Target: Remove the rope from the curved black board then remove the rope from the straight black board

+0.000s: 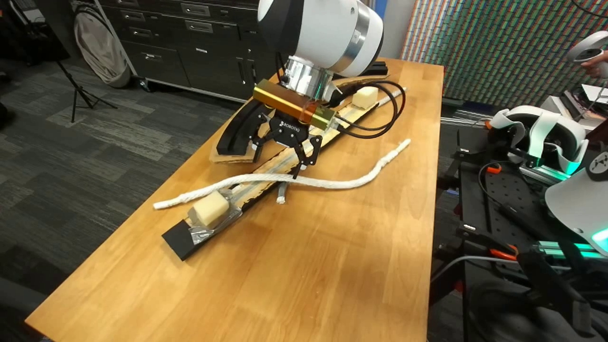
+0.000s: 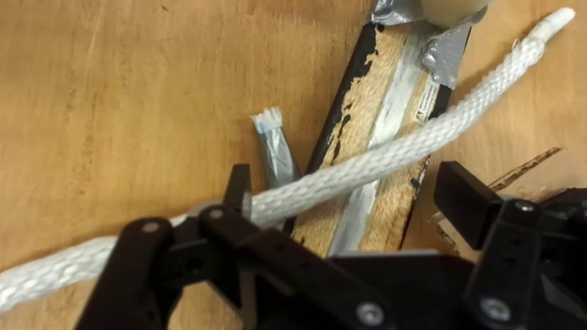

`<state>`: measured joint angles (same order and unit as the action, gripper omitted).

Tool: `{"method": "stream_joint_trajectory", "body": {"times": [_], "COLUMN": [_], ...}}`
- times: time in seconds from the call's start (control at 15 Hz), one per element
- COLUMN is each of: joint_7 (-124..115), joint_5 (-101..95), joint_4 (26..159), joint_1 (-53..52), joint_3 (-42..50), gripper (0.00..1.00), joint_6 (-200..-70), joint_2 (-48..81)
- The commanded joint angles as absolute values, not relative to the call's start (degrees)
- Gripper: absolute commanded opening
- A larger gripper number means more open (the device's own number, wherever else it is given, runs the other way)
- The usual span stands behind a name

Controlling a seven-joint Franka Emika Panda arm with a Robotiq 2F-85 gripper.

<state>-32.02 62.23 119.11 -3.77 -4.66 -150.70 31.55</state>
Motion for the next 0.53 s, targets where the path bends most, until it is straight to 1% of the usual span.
{"method": "stream_joint_trajectory", "body": {"times": [0.0,0.47], "joint_7": [-34.68,-36.55], "joint_5": [64.01,63.15], "joint_4": [115.41,114.96], "joint_1": [-6.08,-8.36], "joint_3": [-3.92,-3.87], "gripper": [1.0,1.0], "joint_6": [-152.99,-157.59], "joint_2": [34.88,36.38]}}
